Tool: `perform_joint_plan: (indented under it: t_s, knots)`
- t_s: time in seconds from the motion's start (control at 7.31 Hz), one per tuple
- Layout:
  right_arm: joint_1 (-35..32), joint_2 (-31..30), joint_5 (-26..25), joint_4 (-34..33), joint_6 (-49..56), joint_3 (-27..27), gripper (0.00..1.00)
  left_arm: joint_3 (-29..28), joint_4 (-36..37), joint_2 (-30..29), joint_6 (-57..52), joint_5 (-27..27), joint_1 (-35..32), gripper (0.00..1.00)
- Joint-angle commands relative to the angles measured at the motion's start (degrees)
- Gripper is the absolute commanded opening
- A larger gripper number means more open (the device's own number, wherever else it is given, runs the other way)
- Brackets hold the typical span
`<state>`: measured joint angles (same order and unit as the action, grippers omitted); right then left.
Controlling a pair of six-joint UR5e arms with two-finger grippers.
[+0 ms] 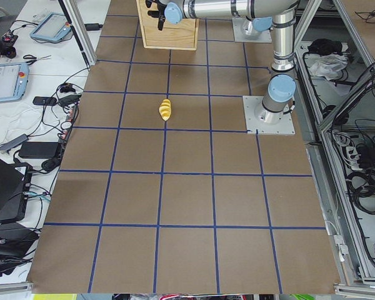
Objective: Open upper drawer
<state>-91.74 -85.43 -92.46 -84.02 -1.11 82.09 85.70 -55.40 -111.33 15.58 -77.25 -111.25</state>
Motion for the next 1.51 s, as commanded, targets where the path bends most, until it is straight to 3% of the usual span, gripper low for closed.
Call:
perform_joint_plan:
  t_s: [0.0, 1.37]
  knots:
    - [-0.02, 0.0, 0.0, 0.0, 0.05, 0.0, 1.0, 0.0, -0.14, -0.11, -0.19, -0.27, 0.16, 1.0]
    - [-0.02, 0.0, 0.0, 0.0, -0.04, 0.08, 1.0, -0.18, -2.87, 0.59, -5.81, -5.19, 2.44, 1.0]
